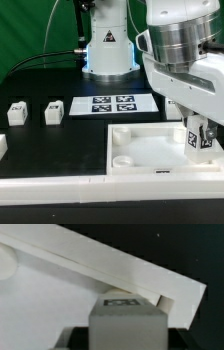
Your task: Assemble one leg
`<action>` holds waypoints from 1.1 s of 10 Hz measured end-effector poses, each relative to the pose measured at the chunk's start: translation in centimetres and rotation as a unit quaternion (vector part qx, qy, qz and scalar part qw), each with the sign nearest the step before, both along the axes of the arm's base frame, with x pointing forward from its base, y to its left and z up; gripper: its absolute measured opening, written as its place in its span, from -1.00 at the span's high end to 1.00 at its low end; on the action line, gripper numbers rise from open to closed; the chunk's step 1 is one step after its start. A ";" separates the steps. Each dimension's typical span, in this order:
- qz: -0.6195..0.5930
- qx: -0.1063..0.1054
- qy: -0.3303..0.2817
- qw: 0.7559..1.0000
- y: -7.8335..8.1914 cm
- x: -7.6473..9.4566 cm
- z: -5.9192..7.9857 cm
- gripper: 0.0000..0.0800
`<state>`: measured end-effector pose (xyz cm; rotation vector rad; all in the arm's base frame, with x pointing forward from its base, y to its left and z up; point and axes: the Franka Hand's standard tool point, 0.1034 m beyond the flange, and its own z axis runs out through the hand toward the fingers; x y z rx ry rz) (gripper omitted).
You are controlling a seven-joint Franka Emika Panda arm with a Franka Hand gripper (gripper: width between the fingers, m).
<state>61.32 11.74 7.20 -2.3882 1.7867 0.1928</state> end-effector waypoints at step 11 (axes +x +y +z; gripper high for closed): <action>0.528 -0.024 -0.078 0.846 -0.6 1.1 0.8 -0.62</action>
Offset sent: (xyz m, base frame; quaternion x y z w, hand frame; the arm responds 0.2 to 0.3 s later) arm 0.0000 0.0000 0.0000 0.0000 0.0000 0.0000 1.0000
